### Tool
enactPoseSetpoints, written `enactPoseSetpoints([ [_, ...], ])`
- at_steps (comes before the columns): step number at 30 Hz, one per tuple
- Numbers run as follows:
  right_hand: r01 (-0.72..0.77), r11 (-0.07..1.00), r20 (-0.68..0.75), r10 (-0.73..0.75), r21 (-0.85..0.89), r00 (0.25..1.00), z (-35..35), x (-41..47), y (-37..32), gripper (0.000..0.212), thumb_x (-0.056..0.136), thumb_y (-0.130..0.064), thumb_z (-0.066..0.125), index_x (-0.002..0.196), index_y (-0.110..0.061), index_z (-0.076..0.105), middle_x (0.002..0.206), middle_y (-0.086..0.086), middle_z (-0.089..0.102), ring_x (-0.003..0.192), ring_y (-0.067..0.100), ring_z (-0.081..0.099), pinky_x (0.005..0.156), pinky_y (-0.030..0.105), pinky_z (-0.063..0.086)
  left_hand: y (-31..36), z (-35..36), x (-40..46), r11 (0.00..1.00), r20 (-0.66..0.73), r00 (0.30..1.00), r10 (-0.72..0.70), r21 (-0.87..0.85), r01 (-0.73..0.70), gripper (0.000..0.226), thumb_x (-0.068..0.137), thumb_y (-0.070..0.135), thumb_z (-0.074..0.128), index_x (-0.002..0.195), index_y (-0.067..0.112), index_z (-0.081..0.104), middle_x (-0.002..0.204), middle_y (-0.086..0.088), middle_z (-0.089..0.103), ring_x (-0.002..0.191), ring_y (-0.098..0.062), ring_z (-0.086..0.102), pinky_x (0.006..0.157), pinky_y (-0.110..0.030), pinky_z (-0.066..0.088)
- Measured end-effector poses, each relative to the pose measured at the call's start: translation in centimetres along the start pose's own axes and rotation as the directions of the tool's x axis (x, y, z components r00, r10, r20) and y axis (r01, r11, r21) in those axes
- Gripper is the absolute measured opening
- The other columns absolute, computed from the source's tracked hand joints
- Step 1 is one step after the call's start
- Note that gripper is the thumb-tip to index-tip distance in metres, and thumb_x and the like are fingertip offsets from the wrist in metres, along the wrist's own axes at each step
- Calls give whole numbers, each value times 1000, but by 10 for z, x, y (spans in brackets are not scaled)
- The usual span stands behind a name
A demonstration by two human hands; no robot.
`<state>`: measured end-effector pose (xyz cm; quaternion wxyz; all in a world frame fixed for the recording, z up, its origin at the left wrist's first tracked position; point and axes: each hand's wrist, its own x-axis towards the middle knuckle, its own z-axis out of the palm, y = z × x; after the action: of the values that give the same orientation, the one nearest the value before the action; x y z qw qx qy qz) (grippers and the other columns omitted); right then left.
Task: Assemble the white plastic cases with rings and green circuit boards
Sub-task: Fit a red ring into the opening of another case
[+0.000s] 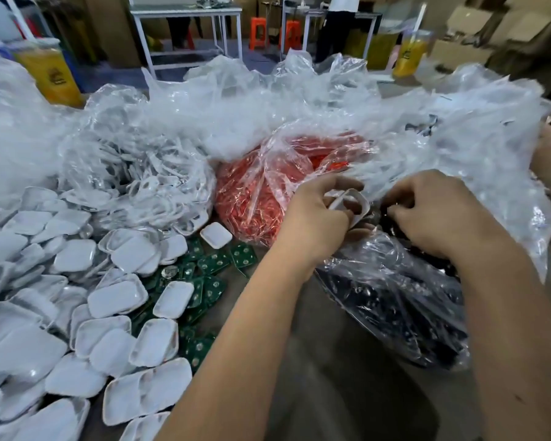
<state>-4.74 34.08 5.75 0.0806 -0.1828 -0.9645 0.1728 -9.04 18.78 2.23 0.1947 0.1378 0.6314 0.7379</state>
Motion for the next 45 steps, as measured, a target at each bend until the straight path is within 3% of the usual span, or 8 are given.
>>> enactPoseSetpoints([
  [5, 26, 986, -244, 15, 163, 970, -12, 3, -20, 33, 100, -11, 42, 90, -2, 72, 86, 20, 71, 76, 35, 66, 65, 41, 55, 2, -6, -2, 1000, -81, 997, 20, 1, -20, 36, 94, -18, 48, 114, 5, 67, 100, -20, 71, 64, -23, 75, 63, -30, 63],
  [8, 110, 940, -237, -33, 323, 971, -13, 18, -46, 27, 101, -5, 42, 91, -11, 67, 92, 14, 71, 76, 26, 66, 64, 38, 55, 5, -10, 0, 999, -198, 979, 40, -2, -41, 29, 94, -13, 51, 104, 9, 67, 96, -20, 73, 62, -26, 75, 56, -28, 60],
  [17, 261, 940, 154, -231, -218, 961, 40, 79, -100, 19, 94, -29, 72, 109, -15, 73, 108, 9, 73, 98, 28, 67, 87, 37, 55, -1, -31, 10, 988, -467, 884, 41, 149, 33, 22, 74, 5, 55, 82, 18, 71, 81, -12, 77, 74, -41, 75, 67, -62, 61],
  [24, 198, 978, -4, -199, -63, 980, 42, 84, -96, 21, 84, -26, 84, 101, -15, 77, 100, 10, 75, 95, 30, 70, 88, 40, 59, 4, -45, 9, 984, -499, 865, 45, 171, 47, 26, 71, 9, 55, 88, 19, 71, 90, -10, 77, 90, -38, 74, 84, -54, 61],
  [28, 174, 976, -123, -158, 130, 980, 34, 77, -89, 24, 83, -39, 87, 86, -17, 79, 90, 5, 73, 85, 22, 67, 81, 34, 56, 8, -56, 3, 987, -504, 861, 61, 160, 24, 20, 87, 1, 61, 91, 18, 71, 91, -11, 76, 69, -26, 76, 65, -39, 64],
  [35, 506, 814, -421, -368, 285, 829, 23, 44, -129, 24, 91, -38, 79, 77, -20, 68, 81, -5, 67, 73, 12, 60, 71, 19, 42, 18, -100, -25, 992, -547, 835, 68, 123, 0, 25, 92, -3, 57, 97, 15, 73, 90, -6, 72, 64, -18, 74, 64, -33, 63],
  [41, 667, 606, 11, -744, 433, 668, 78, 4, -168, 24, 83, -31, 88, 69, -22, 70, 67, -12, 67, 63, -1, 62, 58, 11, 44, 14, -159, -57, 966, -723, 667, 180, 259, 21, 24, 93, -1, 59, 99, 17, 73, 96, -9, 75, 66, -15, 75, 55, -28, 60],
  [45, 648, 611, 121, -763, 454, 635, 119, -1, -161, 28, 81, -28, 90, 68, -24, 65, 62, -12, 60, 57, -1, 55, 54, 10, 38, 3, -172, -68, 945, -689, 692, 214, 325, 31, 28, 93, -5, 56, 99, 17, 73, 92, -7, 74, 57, -16, 73, 46, -28, 57],
])
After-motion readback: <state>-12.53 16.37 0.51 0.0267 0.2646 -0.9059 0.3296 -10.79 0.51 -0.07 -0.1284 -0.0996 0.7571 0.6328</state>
